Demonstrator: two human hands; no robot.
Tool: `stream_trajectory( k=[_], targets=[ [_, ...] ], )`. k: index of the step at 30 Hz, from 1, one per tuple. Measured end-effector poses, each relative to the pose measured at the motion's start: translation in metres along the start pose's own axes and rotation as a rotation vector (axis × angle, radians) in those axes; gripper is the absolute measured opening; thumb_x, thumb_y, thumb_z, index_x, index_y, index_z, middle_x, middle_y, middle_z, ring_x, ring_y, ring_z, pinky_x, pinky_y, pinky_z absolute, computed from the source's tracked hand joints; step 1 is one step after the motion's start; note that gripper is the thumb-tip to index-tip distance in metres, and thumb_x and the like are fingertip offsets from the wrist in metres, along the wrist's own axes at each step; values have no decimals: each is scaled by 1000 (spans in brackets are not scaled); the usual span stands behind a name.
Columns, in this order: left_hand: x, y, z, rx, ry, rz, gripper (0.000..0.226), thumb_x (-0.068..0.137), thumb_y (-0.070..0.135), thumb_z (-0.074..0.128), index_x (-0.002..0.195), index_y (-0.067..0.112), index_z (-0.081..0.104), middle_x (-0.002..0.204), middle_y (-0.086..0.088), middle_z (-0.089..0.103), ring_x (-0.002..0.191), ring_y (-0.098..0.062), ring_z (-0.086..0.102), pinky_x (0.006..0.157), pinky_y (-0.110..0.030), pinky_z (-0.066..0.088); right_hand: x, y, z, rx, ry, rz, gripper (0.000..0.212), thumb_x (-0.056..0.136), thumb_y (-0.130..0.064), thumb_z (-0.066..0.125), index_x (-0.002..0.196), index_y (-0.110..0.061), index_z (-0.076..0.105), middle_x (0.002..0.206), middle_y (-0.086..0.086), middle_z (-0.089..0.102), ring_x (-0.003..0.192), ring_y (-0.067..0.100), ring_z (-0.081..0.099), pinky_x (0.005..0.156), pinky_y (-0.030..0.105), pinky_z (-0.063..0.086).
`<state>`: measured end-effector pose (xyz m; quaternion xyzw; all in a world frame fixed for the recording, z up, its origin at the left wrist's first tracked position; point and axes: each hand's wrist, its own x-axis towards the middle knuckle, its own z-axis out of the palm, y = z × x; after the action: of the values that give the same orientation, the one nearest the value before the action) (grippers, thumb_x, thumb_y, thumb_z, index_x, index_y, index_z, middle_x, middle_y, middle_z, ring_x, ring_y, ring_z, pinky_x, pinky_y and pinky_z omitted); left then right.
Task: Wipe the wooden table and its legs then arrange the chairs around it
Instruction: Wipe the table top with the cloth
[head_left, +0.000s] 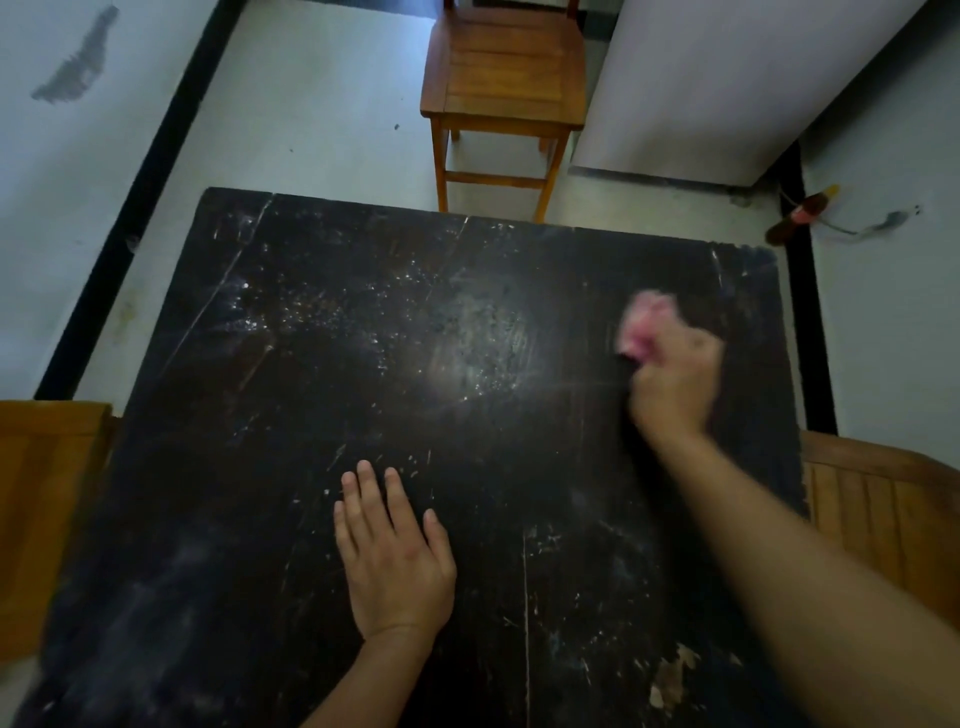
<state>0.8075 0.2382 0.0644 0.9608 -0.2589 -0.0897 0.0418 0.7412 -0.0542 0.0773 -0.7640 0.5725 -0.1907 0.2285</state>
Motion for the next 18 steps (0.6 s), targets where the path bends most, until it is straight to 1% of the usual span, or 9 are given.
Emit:
stream_trajectory(
  k=[2, 4, 6, 8, 10, 12, 14, 16, 18],
  targets=[
    [1, 0, 0, 4, -6, -1, 62, 92, 36, 29, 139, -2, 39, 151, -24, 28, 142, -37, 21, 115, -51, 19, -42, -38, 42, 89, -149, -250, 39, 88, -9, 54, 119, -27, 67, 113, 6, 56, 93, 9, 41, 77, 16, 33],
    [2, 1, -1, 3, -20, -5, 62, 90, 36, 30, 139, -2, 40, 151, -25, 29, 142, -37, 22, 115, -52, 20, -67, -75, 67, 105, -358, -446, 39, 91, -12, 55, 126, -26, 65, 121, 3, 62, 95, 3, 38, 87, 18, 37],
    [2, 2, -2, -5, -16, 3, 62, 90, 35, 31, 138, -2, 41, 150, -25, 30, 142, -37, 23, 115, -52, 21, -61, -96, 59, 165, -500, -457, 33, 96, -24, 50, 127, -26, 64, 115, -2, 63, 90, 2, 46, 84, 18, 42],
    [0, 1, -3, -30, -6, 24, 62, 91, 35, 32, 138, -2, 42, 150, -25, 30, 141, -38, 24, 114, -52, 22, -38, -88, 31, 156, -396, -349, 34, 96, -16, 53, 127, -25, 64, 104, 1, 65, 86, 12, 56, 73, 19, 40],
    [0, -1, -4, -66, 0, 41, 61, 91, 36, 31, 139, -2, 41, 150, -25, 30, 141, -38, 24, 114, -52, 22, -15, -49, -11, 39, -168, -177, 37, 95, -8, 51, 127, -23, 62, 102, 4, 64, 90, 23, 59, 70, 26, 38],
    [0, -2, -5, -93, -5, 56, 61, 92, 36, 29, 140, 0, 40, 150, -26, 29, 142, -38, 23, 115, -51, 18, -15, -3, -50, -177, -42, 25, 37, 94, -4, 49, 125, -22, 57, 106, 7, 60, 99, 31, 57, 73, 31, 40],
    [2, -1, -7, -124, -13, 56, 61, 92, 36, 29, 141, 2, 39, 151, -25, 28, 142, -38, 21, 115, -50, 16, -40, 18, -63, -368, -19, 209, 47, 91, 0, 49, 133, -21, 49, 124, 14, 57, 112, 38, 50, 84, 45, 44],
    [1, -4, -10, -171, -29, 91, 61, 91, 37, 28, 141, 4, 39, 152, -22, 28, 143, -36, 21, 116, -49, 14, -77, 13, -41, -381, 28, 180, 53, 90, 2, 48, 138, -21, 45, 138, 9, 51, 110, 34, 45, 86, 46, 44],
    [1, -22, -10, -180, -51, 245, 60, 91, 37, 29, 140, 5, 41, 151, -19, 32, 142, -33, 25, 115, -46, 14, -117, -19, -2, -261, 36, -41, 53, 89, 4, 47, 136, -21, 48, 143, 1, 49, 98, 25, 39, 80, 35, 40]
  ],
)
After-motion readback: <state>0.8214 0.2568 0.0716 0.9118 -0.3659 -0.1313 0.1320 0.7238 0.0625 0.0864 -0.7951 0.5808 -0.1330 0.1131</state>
